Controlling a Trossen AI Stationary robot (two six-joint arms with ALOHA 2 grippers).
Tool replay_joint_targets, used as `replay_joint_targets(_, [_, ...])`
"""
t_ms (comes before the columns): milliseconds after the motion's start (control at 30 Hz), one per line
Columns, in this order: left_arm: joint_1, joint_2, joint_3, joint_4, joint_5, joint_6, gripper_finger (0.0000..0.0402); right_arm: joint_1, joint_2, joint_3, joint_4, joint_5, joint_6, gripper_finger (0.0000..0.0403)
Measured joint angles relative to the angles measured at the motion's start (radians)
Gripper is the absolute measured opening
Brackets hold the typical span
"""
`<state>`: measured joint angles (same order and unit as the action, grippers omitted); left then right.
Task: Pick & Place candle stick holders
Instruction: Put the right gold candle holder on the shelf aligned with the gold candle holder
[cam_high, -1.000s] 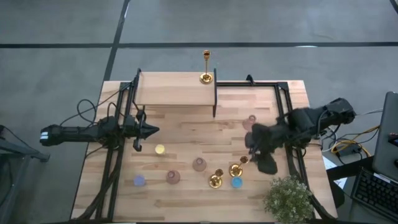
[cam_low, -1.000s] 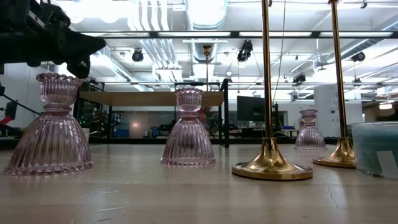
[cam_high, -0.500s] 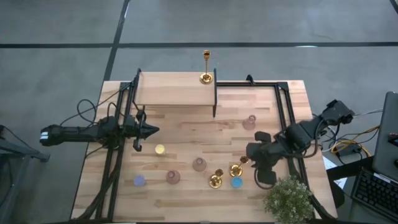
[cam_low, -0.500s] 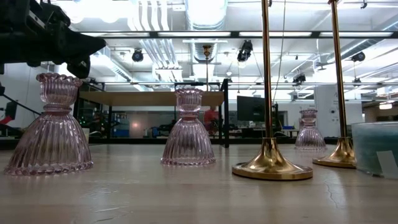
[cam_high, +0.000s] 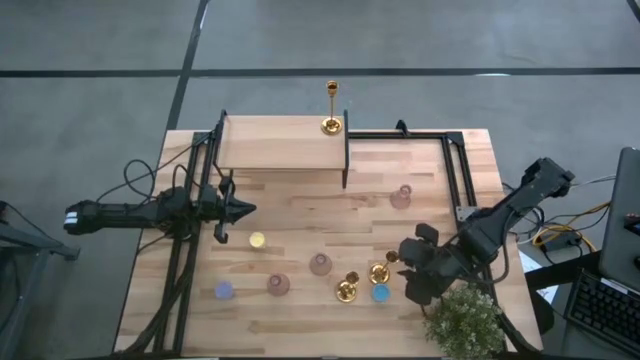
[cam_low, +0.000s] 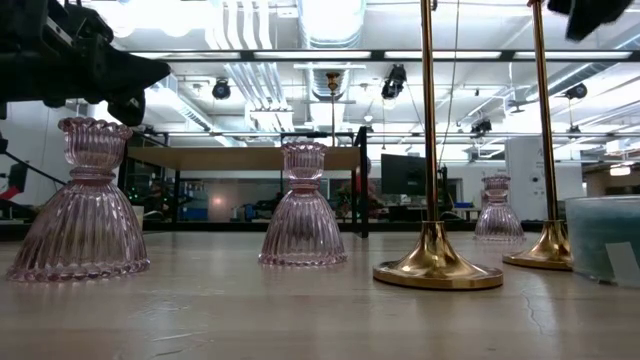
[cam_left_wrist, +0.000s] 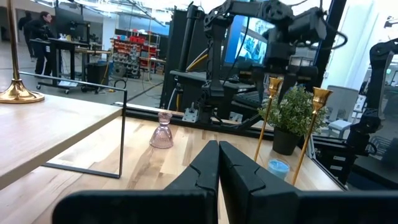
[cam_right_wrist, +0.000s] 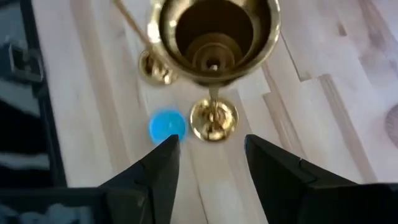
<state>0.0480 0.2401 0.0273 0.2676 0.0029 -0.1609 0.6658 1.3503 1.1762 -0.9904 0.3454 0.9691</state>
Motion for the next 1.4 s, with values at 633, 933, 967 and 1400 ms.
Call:
replay_joint_targets(633, [0.0,0.0,0.0,0.0,0.0,0.0,0.0014,-0.003,-0.001,-0.178,0.323,0.205,0.09,0.0118])
replay_joint_targets(933, [0.0,0.0,0.0,0.0,0.0,0.0,0.0014,-0.018,-0.001,-0.108,0.311,0.194,0.007,0.0018])
replay_joint_targets(967, [0.0,0.0,0.0,0.0,0.0,0.0,0.0014,-0.026,-0.001,-0.092,0.3,0.194,-0.007,0.0017])
replay_joint_targets(1400, [0.0,0.001,0.0,-0.001,0.0,0.0,0.0014,-0.241,-0.003,0.187,0.114,0.205,-0.274,0.0015])
